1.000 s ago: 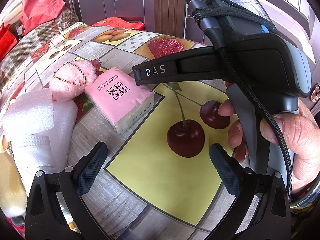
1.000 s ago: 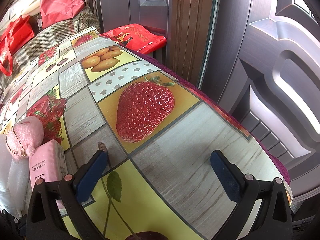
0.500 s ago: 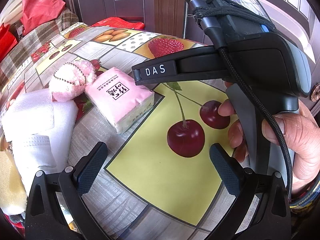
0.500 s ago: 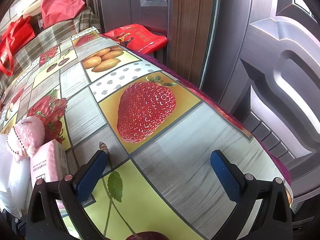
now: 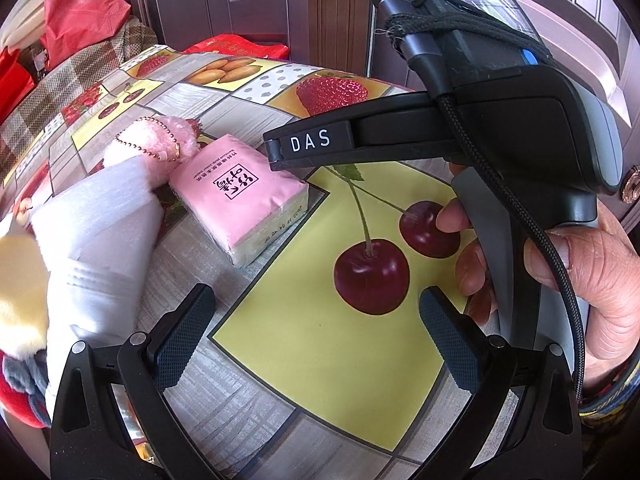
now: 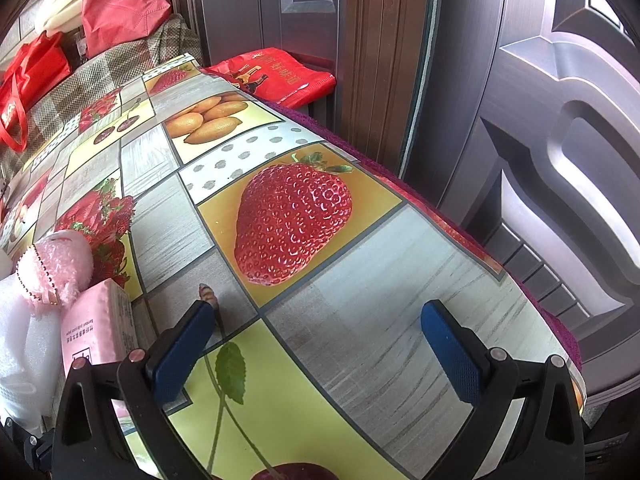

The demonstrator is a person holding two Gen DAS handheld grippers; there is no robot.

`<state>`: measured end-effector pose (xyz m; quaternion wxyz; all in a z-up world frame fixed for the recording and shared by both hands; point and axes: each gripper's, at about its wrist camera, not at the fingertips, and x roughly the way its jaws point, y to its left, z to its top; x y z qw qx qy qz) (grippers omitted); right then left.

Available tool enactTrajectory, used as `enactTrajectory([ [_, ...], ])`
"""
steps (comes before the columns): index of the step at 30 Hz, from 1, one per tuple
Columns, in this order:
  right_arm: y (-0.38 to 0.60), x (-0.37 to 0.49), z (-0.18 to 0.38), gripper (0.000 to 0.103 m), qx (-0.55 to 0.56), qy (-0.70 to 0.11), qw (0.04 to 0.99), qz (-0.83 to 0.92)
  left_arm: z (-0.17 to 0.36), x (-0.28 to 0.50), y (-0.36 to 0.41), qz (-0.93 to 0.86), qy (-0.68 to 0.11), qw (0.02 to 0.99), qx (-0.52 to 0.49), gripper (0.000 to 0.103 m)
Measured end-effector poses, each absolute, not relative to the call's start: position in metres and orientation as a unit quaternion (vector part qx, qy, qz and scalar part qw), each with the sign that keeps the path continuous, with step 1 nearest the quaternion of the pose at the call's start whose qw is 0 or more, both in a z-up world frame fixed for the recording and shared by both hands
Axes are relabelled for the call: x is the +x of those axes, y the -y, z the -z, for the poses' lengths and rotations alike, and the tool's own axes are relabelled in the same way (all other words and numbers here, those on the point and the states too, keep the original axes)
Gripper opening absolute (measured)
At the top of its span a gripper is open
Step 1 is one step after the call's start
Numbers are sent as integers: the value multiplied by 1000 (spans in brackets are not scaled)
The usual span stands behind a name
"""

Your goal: Organize soft objects

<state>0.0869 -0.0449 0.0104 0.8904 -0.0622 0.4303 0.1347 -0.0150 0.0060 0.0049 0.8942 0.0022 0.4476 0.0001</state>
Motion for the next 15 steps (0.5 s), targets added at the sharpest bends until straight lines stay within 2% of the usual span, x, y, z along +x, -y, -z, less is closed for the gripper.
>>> enactTrajectory([
  [15,45,87,-10,103,-62,-430,890,-135,-5,-15,-6,0,-448,894,2,102],
])
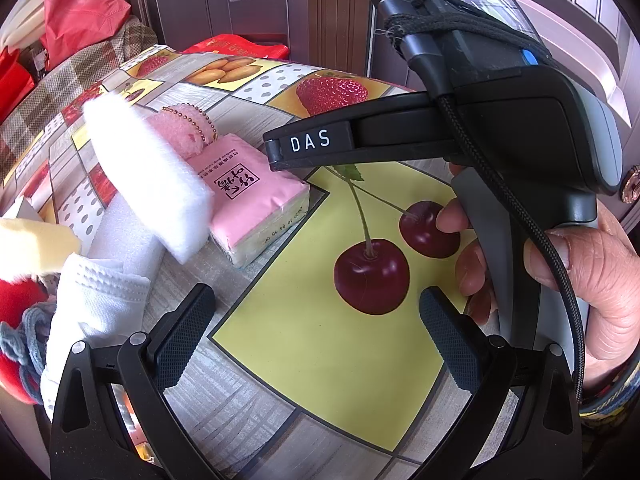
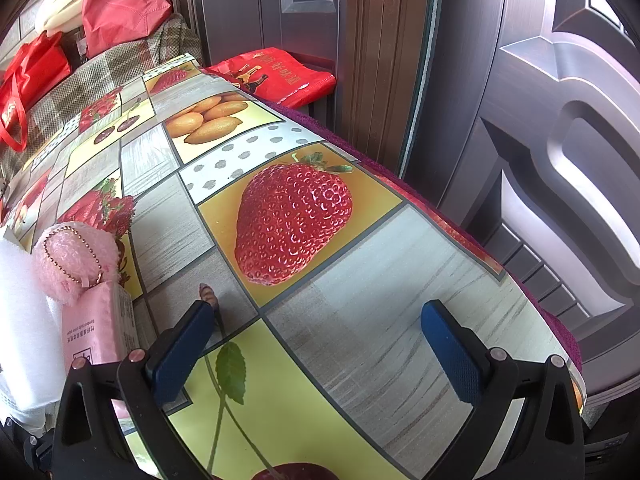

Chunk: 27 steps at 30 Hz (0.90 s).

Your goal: Organize soft objects

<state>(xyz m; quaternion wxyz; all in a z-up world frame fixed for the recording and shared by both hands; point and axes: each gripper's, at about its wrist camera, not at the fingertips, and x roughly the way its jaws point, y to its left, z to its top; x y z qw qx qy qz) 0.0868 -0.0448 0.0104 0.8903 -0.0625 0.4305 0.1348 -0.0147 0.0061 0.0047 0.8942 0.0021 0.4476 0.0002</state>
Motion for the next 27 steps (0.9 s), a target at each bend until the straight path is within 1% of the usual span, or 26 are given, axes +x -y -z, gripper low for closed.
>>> enactTrajectory([
  [27,43,85,-11,103,-62,-430,890,-137,-5,-15,-6,0,-448,894,2,102],
])
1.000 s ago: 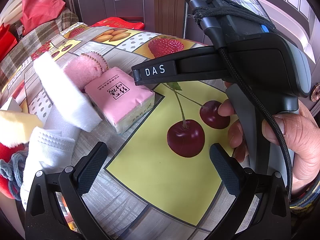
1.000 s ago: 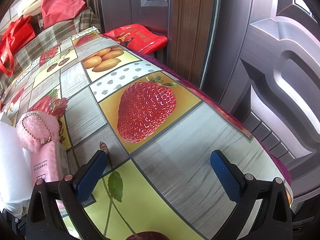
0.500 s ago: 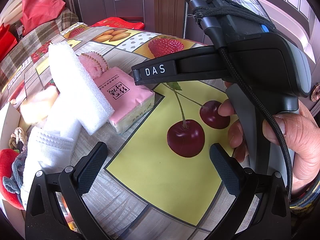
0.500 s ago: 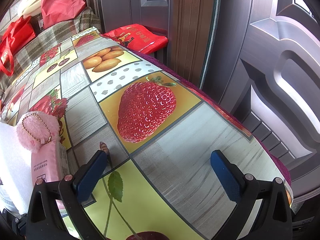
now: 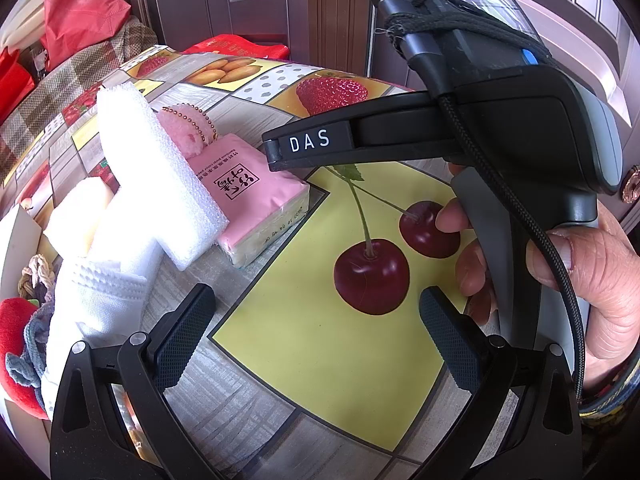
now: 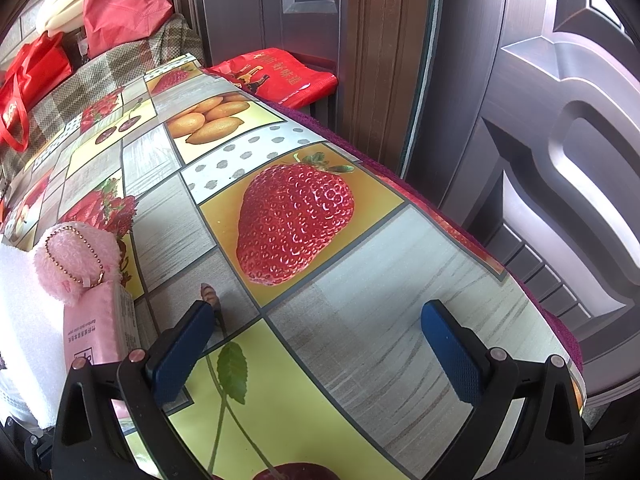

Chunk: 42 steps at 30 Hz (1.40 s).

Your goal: Organize soft objects

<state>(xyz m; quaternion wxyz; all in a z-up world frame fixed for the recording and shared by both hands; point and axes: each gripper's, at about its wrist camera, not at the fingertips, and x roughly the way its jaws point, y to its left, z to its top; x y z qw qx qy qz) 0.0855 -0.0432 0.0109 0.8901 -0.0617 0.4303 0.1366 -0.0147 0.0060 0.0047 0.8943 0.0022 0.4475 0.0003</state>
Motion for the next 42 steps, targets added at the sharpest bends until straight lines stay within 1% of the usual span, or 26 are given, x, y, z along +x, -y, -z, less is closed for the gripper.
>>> enactTrajectory([
  [11,43,86,-11,103,-61,-431,890,-137,-5,-14,-6,1,-448,894,2,102],
  [15,43,86,-11,103,-60,-431,890,-137,-10,-25,2,32,-443,896,-3,102],
  [20,44,85,-11,103,-59,-431,890,-138,-43,-50,4,39,-393,918,-38,102],
  [24,44,86,-10,103,-55,-432,889,-141,-57,-64,6,32,-386,922,-22,102],
  [27,43,86,-10,103,-56,-432,889,-140,-73,-79,-8,42,-361,929,-76,102],
  [29,44,86,-10,103,-56,-433,889,-140,-91,-95,-21,44,-331,936,-112,102],
  [31,44,86,-10,103,-56,-433,889,-141,-116,-122,-37,26,-284,949,-133,103],
  [33,43,86,-10,103,-56,-433,889,-140,-140,-160,-61,-1,-224,961,-164,103],
  [36,44,86,-10,103,-56,-433,889,-140,-163,-209,-100,-56,-145,963,-221,103],
  [39,43,86,-10,103,-56,-433,889,-140,-169,-246,-133,-126,-79,954,-259,103],
  [42,43,86,-10,103,-55,-433,889,-141,-167,-283,-151,-155,-10,940,-303,103],
])
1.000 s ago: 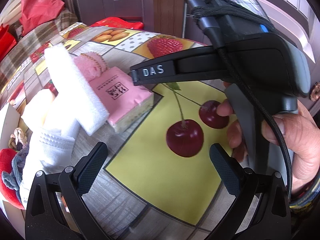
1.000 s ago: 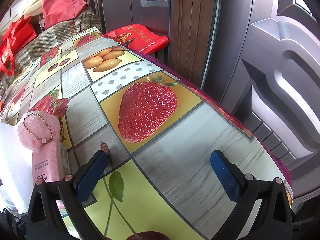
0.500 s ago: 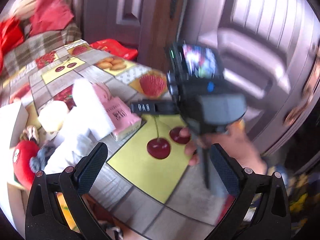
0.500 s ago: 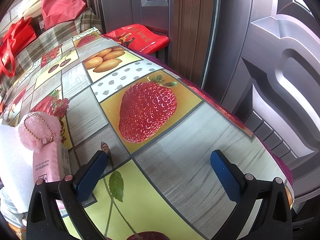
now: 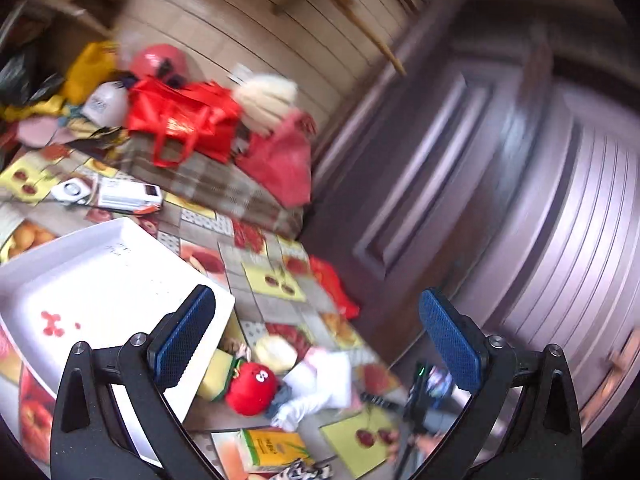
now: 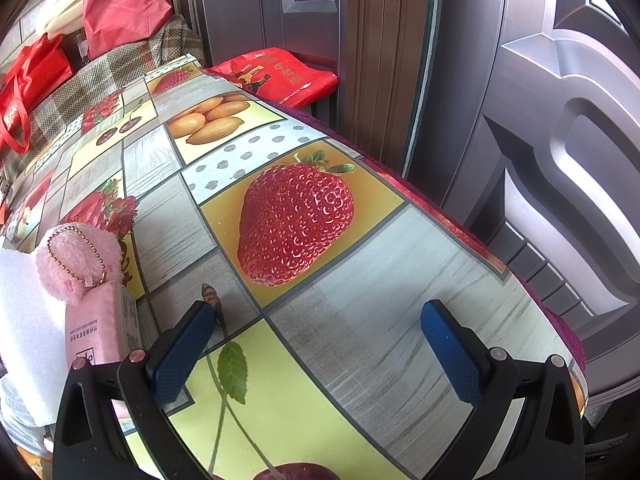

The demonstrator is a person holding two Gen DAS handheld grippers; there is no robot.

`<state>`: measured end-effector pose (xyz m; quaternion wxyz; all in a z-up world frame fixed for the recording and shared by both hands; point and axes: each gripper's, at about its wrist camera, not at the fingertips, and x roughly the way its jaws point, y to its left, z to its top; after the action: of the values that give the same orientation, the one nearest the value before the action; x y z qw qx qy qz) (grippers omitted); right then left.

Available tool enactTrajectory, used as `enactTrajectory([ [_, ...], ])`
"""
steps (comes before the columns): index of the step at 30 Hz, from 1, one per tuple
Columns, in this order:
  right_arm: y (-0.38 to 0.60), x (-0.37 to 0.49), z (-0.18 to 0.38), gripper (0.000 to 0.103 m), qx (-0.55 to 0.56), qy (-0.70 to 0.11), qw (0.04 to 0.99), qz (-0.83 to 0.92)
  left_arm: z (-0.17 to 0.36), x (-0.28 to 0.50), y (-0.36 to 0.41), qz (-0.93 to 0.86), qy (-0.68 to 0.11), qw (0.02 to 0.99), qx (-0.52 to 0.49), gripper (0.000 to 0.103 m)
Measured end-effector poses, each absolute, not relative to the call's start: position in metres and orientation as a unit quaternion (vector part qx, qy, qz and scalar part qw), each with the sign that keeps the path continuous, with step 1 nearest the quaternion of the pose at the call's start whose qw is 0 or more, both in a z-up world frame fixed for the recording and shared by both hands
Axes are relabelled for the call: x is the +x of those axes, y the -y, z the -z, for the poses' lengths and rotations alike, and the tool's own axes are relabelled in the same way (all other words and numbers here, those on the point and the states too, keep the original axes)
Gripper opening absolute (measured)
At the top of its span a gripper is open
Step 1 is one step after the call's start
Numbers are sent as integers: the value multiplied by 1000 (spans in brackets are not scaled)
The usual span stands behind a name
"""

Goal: Organize soft objects
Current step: 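Move both tools over the pile of soft items beside the white box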

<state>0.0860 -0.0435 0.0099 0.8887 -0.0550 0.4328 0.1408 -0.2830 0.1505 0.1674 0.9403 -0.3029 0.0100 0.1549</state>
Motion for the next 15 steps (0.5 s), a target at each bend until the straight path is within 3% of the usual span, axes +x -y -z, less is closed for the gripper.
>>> enactTrajectory([
  [3,46,86,-11,103,-43,-431,889,-146,-166,-297,-149,-169,-17,937,-304,103],
  [7,66,81,-21,103,41,-404,884,-230,-148,-275,-130,-227,-125,943,-208,103],
  [12,95,55,-46,103,138,-280,866,-391,-89,-238,-92,-192,-231,944,-137,103],
  [15,91,42,-59,103,93,-248,866,-425,-60,-218,-70,-169,-296,936,-87,103],
])
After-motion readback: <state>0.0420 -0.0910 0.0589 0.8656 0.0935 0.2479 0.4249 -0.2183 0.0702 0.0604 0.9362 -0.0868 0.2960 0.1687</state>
